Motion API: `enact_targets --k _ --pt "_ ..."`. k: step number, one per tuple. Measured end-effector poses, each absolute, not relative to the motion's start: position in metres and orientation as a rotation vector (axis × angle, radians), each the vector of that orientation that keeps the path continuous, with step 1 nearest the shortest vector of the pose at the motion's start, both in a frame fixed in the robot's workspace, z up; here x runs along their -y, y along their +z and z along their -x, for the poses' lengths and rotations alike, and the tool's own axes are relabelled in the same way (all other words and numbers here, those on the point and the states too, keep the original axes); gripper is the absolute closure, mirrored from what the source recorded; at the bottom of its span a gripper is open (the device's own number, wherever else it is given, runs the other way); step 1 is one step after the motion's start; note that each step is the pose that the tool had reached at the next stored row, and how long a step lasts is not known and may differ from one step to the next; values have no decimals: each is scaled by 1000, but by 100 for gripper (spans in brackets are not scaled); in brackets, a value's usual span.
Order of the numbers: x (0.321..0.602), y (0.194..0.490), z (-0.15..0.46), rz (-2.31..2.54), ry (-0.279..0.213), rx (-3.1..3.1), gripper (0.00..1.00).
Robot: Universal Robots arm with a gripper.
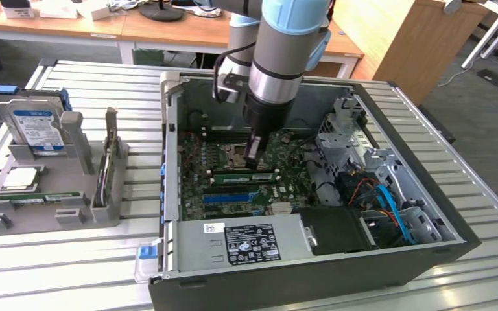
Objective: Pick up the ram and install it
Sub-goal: 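Press down the ram until it locks into place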
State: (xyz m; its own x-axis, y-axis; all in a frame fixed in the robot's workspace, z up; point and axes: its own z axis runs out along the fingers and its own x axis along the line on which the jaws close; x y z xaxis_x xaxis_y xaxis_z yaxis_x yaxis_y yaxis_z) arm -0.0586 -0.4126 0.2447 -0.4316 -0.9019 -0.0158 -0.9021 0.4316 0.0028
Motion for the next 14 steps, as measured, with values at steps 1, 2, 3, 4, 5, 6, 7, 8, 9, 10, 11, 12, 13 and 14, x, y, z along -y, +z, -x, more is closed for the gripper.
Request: enact_targets --k 1,2,3,4,5,6,7,8,9,10,11,12,13,14 --pt "413 245 59 1657 17 -2655 89" --pt "412 245 59 1646 17 -2662 89" --pt "412 244 59 1634 17 -2669 89" --pt "412 244 60 1623 17 -2676 89" --pt "412 244 60 1611 16 -2683 89" --pt "412 244 60 1598 16 -2691 89" --pt "412 244 60 1587 16 -2697 89" --pt "412 244 61 1576 16 -2704 89" --pt "412 244 61 1565 16 -2710 89" --pt "412 244 61 1555 16 -2716 89" --pt "412 244 61 1546 16 -2721 89" --pt "412 244 61 1536 16 -2726 89" --pt "412 244 62 1527 16 -2731 89" --pt "412 243 62 1517 16 -2737 89"
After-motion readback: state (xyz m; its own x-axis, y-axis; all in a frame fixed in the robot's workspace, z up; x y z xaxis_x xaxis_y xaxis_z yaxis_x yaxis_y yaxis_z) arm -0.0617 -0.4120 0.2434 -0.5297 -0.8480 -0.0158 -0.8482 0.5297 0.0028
